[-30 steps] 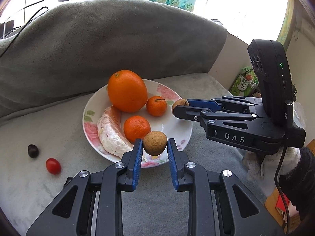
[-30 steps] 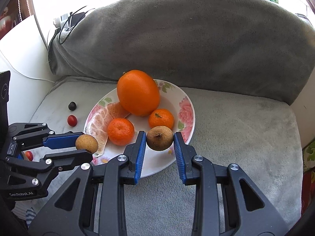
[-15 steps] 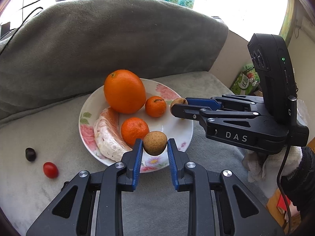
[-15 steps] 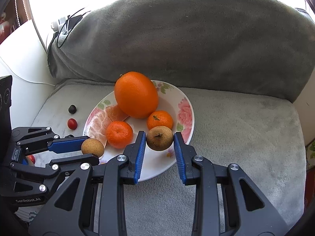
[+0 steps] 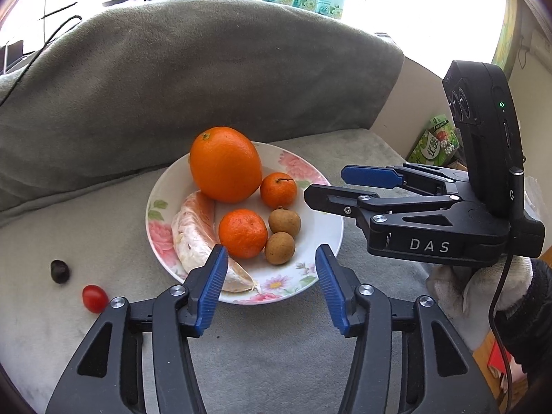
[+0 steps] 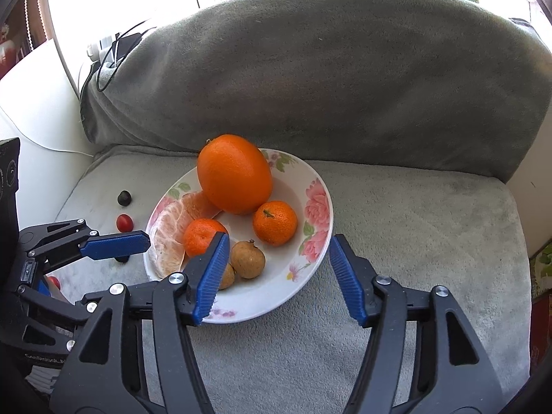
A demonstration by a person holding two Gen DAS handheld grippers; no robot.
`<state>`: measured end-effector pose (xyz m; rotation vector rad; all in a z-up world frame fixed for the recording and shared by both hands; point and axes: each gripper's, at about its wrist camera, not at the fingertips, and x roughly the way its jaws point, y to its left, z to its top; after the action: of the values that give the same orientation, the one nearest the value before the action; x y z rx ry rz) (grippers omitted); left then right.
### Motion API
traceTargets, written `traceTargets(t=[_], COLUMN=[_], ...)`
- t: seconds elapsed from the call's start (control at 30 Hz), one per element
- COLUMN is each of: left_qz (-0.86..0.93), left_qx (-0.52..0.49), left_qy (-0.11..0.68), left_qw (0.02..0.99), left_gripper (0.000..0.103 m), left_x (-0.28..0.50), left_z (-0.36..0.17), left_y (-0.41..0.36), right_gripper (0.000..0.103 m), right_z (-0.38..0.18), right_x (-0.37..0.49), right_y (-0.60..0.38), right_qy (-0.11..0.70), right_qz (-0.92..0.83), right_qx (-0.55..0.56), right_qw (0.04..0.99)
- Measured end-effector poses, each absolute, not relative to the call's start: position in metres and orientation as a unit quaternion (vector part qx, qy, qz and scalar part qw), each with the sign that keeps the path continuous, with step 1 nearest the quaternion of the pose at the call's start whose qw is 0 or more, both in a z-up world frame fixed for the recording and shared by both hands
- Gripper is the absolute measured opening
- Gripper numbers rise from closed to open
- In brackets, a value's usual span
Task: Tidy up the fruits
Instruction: 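Open the left tool over the plate while the right tool releases its kiwi, then move both tools away from the plate toward the red tomatoes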
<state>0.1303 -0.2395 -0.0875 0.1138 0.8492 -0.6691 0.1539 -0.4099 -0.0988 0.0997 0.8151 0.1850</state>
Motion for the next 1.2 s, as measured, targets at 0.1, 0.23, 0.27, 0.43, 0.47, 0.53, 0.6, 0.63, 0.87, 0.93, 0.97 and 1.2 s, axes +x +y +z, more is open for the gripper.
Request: traceTargets(t=[0.1,0.23,0.27,0.43,0.47,0.53,0.6,0.63,0.87,0.93,0.97,1.2], left_qz=[-0.318,-0.313,-0.312,-0.304,-0.304,-0.303,-0.303,-0.303,-0.302,-0.299,-0.299,-0.29], left_qx=[0.056,0.062,0.062,0.061,0.061,0.062,0.063,0.063,0.061,0.06,0.059,0.059], left_qy=[0.4,0.396,0.396,0.391,0.39,0.387,0.385,0.384,0.375,0.371,0.37,0.357], left_qw=[0.858,0.861,0.861,0.866,0.867,0.868,0.869,0.87,0.875,0.877,0.878,0.886], left_gripper=[0.064,0.067,0.068,0.071,0.071,0.071,0.071,0.071,0.071,0.071,0.071,0.071], left_x=[0.129,0.127,0.127,0.126,0.125,0.124,0.121,0.12,0.111,0.109,0.107,0.096], left_z=[-0.086,-0.084,-0.083,-0.08,-0.079,-0.077,-0.075,-0.074,-0.065,-0.063,-0.061,-0.052], left_y=[-0.239,-0.239,-0.238,-0.235,-0.234,-0.232,-0.23,-0.229,-0.219,-0.217,-0.215,-0.204], right_gripper=[0.077,0.083,0.083,0.087,0.087,0.088,0.088,0.088,0.088,0.088,0.088,0.088], right_z=[-0.097,-0.094,-0.093,-0.09,-0.089,-0.087,-0.085,-0.085,-0.079,-0.077,-0.075,-0.067], right_x=[0.153,0.152,0.152,0.15,0.15,0.149,0.148,0.148,0.145,0.143,0.142,0.136], right_y=[-0.41,-0.408,-0.408,-0.404,-0.403,-0.402,-0.401,-0.4,-0.396,-0.393,-0.391,-0.378], right_qy=[0.393,0.389,0.39,0.389,0.388,0.387,0.386,0.386,0.388,0.386,0.385,0.38], right_qz=[0.085,0.084,0.084,0.082,0.082,0.083,0.081,0.081,0.086,0.085,0.085,0.093], right_qx=[0.045,0.043,0.041,0.033,0.032,0.03,0.03,0.03,0.04,0.037,0.036,0.03], right_qw=[0.915,0.916,0.916,0.917,0.918,0.918,0.918,0.918,0.917,0.918,0.918,0.92])
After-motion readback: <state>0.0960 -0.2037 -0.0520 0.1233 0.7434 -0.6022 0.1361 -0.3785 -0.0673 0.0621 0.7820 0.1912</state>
